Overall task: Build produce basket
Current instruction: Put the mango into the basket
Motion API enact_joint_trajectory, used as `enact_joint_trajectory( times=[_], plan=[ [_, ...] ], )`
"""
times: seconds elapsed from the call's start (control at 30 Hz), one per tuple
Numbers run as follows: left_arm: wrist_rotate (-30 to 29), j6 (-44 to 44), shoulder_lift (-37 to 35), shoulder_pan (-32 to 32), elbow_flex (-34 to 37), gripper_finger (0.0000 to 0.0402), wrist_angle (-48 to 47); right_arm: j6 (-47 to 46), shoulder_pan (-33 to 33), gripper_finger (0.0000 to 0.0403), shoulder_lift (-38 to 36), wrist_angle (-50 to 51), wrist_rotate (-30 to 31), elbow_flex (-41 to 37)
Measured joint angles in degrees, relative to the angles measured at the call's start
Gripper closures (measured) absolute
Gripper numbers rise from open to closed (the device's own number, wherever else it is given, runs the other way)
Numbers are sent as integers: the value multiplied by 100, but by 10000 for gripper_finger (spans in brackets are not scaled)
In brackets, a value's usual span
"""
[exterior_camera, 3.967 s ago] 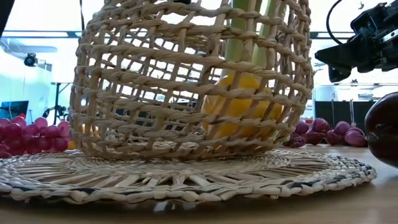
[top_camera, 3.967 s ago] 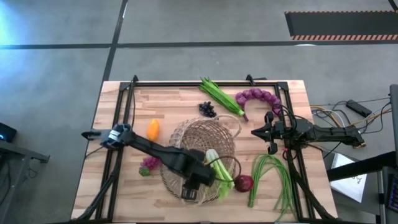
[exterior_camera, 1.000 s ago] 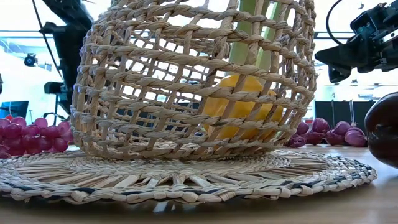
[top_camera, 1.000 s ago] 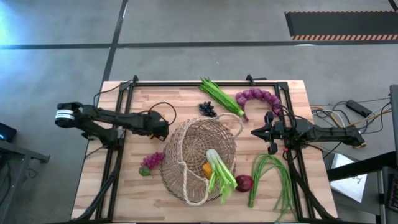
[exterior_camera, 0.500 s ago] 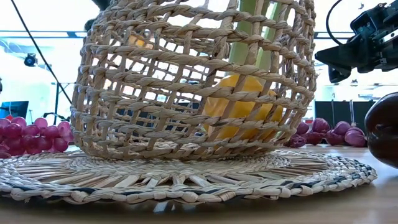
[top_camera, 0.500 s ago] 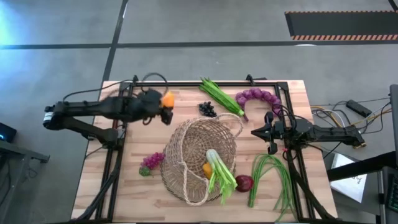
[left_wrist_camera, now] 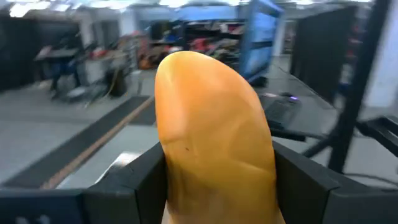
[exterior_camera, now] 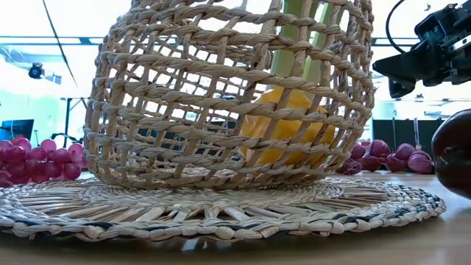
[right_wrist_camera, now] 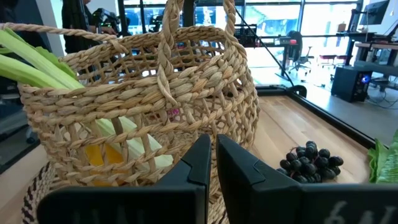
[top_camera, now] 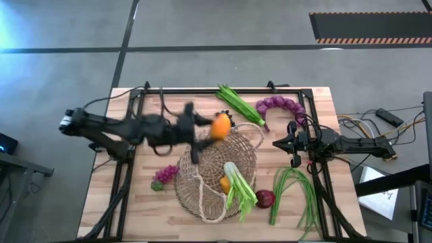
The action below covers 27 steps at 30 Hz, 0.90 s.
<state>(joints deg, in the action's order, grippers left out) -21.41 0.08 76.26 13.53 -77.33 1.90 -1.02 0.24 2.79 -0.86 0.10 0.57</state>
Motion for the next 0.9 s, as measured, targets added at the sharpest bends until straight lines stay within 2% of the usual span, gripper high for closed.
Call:
enact_joint_trajectory(
  times=[0.27,0.43,0.57,0.7,0.9],
  plan=[
    [-146,741,1446,574,-735,187,356,9,-1,385,0,0,0,1],
    [-504,929,2133,606,-1328,187,-422,9,1,385,0,0,0,-1],
    [-919,611,2431,605,-1803,184,-1550,9,0,385,0,0,0,0],
    [-1336,-58,2604,514,-1914,174,-2569,-3,0,385,0,0,0,-1],
    [-1307,-1217,2813,134,-1892,170,-3559,9,-1,385,0,0,0,-1]
  ],
)
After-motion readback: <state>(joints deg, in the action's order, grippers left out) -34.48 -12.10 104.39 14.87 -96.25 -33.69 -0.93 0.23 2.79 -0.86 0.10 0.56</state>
